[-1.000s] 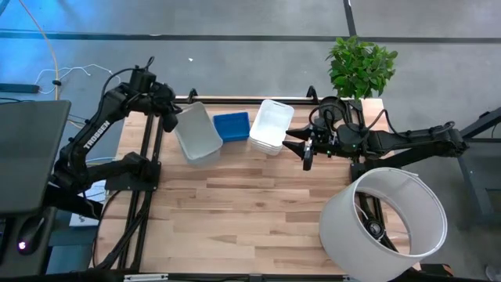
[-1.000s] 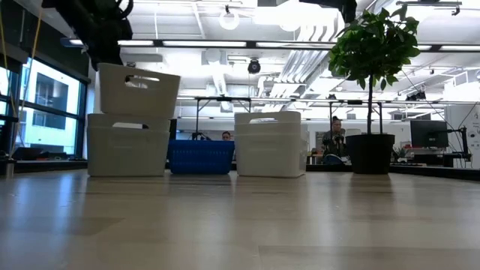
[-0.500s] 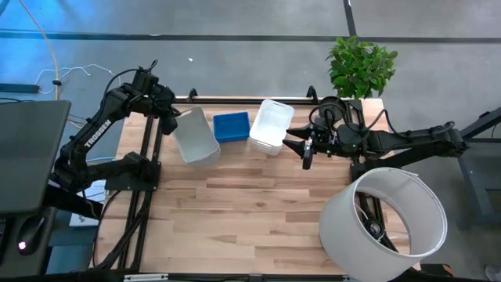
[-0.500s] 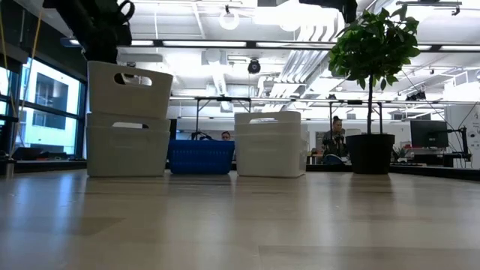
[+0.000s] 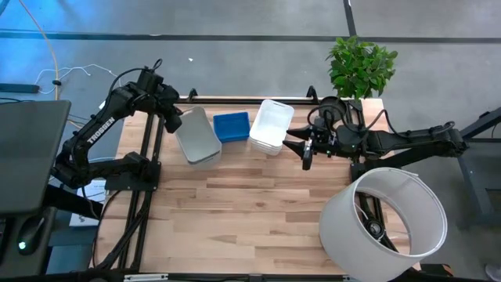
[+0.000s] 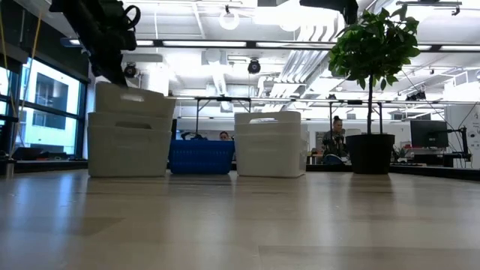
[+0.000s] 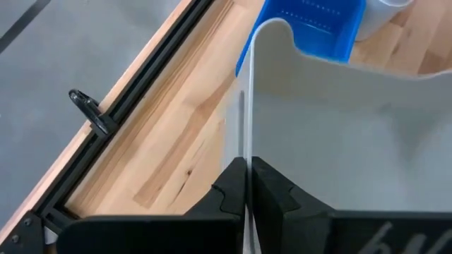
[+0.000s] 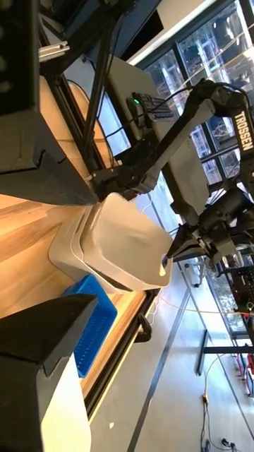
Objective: Stack baskets by color
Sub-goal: Stack the bottom gray bin on the top gray bin
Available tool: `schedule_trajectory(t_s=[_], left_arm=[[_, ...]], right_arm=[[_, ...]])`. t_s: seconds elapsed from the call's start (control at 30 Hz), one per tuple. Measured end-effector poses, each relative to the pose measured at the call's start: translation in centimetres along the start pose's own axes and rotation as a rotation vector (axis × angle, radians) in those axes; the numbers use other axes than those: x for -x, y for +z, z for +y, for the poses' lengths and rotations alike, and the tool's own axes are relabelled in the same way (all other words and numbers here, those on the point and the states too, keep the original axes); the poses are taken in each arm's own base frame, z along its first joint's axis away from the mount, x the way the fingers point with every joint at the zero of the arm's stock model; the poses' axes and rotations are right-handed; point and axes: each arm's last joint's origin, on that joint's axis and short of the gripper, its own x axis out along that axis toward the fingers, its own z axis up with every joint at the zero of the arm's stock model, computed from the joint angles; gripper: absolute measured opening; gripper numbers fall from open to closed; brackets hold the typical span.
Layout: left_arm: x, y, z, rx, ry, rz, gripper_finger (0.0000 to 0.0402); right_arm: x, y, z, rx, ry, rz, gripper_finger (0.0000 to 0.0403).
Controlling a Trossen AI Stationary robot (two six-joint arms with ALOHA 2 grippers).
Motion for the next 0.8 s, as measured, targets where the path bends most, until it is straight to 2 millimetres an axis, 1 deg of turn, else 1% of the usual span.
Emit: schedule_trajectory(t_s=[0.33,0.5,0.8], left_arm=[[0.01,-0.2,-0.19,0.035,-0.041,0.01,0.0],[0.01,-0.52,-0.31,0.007,-0.05,0.044,0.0],[0.01,-0.51,-0.31,0.011,-0.05,0.044,0.0]], right_arm=[[0.0,-0.05,-0.02,0.002,-0.002,0.005,0.0202],[0.0,-0.05,-0.02,0.002,-0.002,0.005,0.0202],[0.0,-0.05,-0.02,0.005,-0.002,0.005,0.0202]])
